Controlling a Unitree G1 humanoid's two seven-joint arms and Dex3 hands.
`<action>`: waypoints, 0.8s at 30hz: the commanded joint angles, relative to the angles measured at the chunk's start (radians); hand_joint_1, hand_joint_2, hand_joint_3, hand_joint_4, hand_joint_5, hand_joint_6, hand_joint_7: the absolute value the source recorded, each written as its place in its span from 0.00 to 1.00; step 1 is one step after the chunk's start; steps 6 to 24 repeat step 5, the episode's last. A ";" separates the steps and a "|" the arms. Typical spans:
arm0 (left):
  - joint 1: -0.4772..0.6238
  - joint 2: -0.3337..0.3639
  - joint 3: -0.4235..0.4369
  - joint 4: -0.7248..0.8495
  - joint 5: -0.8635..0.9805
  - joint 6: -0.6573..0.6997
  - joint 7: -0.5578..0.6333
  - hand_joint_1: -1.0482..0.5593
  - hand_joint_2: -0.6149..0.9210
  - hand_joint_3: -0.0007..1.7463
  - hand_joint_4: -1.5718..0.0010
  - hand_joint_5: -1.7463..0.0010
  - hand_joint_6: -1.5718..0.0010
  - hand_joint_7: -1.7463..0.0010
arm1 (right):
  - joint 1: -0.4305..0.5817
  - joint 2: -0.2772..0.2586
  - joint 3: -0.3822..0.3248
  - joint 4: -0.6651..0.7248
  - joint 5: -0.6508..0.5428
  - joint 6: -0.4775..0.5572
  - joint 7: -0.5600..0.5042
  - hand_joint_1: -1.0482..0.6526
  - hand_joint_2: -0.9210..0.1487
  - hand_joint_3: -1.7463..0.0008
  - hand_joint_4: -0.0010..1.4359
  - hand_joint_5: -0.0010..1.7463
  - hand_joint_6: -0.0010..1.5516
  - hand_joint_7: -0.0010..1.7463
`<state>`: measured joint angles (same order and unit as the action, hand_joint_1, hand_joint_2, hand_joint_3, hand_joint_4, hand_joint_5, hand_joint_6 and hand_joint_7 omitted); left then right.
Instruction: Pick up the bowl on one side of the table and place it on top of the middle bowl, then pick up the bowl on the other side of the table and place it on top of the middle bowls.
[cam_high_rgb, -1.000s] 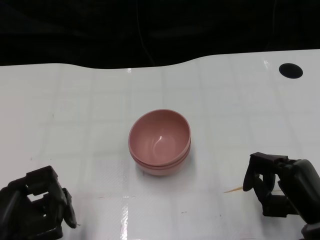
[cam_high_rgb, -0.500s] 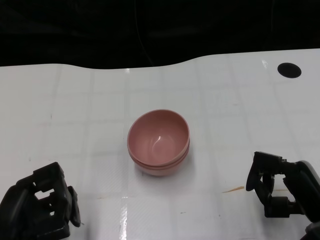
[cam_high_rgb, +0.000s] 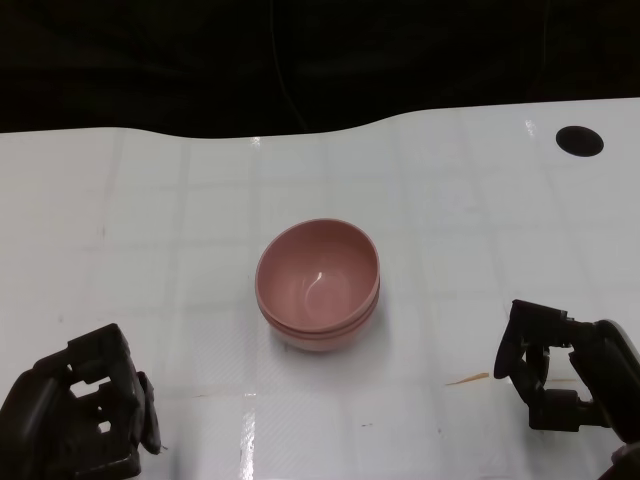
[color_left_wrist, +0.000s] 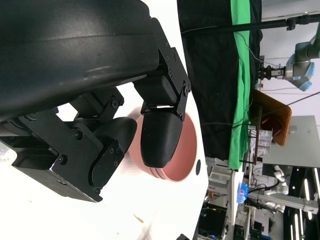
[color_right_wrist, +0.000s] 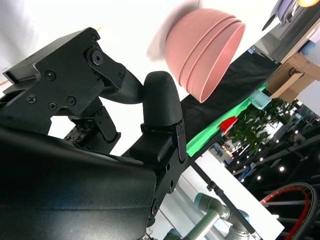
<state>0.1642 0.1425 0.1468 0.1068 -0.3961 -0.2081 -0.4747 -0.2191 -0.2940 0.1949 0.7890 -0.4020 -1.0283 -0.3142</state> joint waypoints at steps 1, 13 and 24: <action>0.004 0.001 0.010 0.000 0.009 -0.013 -0.001 0.65 0.68 0.83 0.39 0.00 0.48 0.00 | 0.012 -0.005 -0.022 -0.010 0.001 -0.002 0.000 0.53 0.39 0.31 0.64 1.00 0.47 0.95; 0.004 0.006 0.014 0.018 -0.003 -0.029 -0.034 0.64 0.68 0.82 0.39 0.00 0.47 0.00 | 0.015 0.002 -0.022 0.007 0.033 -0.025 0.034 0.52 0.38 0.30 0.65 1.00 0.46 0.95; 0.004 0.006 0.014 0.018 -0.003 -0.029 -0.034 0.64 0.68 0.82 0.39 0.00 0.47 0.00 | 0.015 0.002 -0.022 0.007 0.033 -0.025 0.034 0.52 0.38 0.30 0.65 1.00 0.46 0.95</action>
